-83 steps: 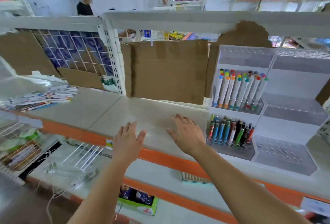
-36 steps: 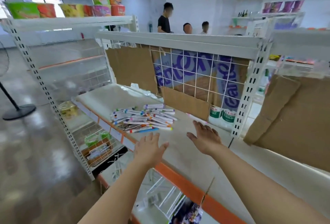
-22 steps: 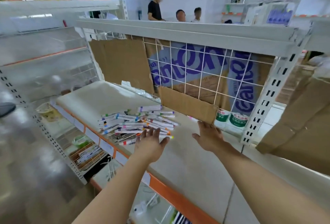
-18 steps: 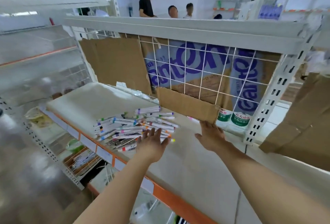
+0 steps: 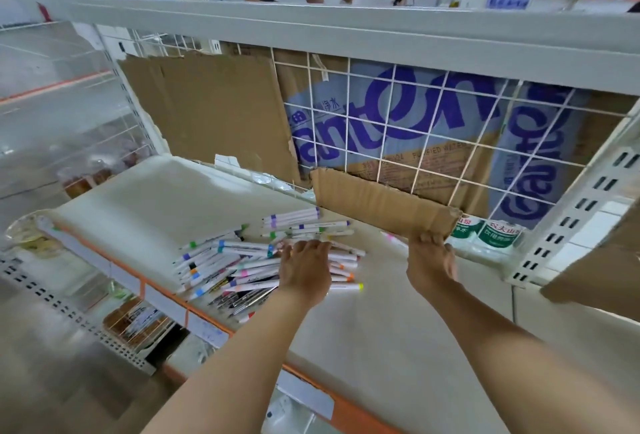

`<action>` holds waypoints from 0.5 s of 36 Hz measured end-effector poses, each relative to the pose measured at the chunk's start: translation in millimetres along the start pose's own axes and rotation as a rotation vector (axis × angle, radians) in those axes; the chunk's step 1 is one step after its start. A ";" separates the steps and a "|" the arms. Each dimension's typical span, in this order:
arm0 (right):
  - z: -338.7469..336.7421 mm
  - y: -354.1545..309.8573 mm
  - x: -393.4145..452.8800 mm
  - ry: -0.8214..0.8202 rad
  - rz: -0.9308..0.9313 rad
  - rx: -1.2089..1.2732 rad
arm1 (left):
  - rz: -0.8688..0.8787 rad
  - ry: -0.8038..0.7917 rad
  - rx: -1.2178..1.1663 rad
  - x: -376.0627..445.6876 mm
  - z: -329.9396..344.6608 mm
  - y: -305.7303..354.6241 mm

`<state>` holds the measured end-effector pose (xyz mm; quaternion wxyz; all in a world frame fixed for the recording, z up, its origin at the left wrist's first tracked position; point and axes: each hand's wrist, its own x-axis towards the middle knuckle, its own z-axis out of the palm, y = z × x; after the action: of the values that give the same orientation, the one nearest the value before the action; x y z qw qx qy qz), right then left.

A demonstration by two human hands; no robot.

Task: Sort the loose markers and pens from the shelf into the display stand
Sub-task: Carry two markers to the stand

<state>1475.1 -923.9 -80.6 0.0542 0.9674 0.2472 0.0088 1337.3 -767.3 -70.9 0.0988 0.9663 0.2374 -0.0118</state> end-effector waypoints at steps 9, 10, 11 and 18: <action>3.9 -2.2 -6.3 0.108 -0.032 0.085 | 0.017 0.151 0.023 8.7 5.2 -0.7; 3.5 -1.6 -8.0 0.128 -0.042 0.133 | 0.019 0.161 0.023 9.3 5.2 0.0; 2.6 -1.0 -10.0 0.151 -0.056 0.183 | 0.024 0.169 0.034 9.9 5.0 0.8; -11.4 4.6 -23.2 0.203 -0.082 0.457 | 0.022 0.179 0.047 7.9 6.7 1.7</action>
<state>1456.5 -937.9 -68.5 -0.1907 0.9378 0.2862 0.0477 1345.3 -766.5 -77.8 0.0545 0.9681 0.2342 0.0703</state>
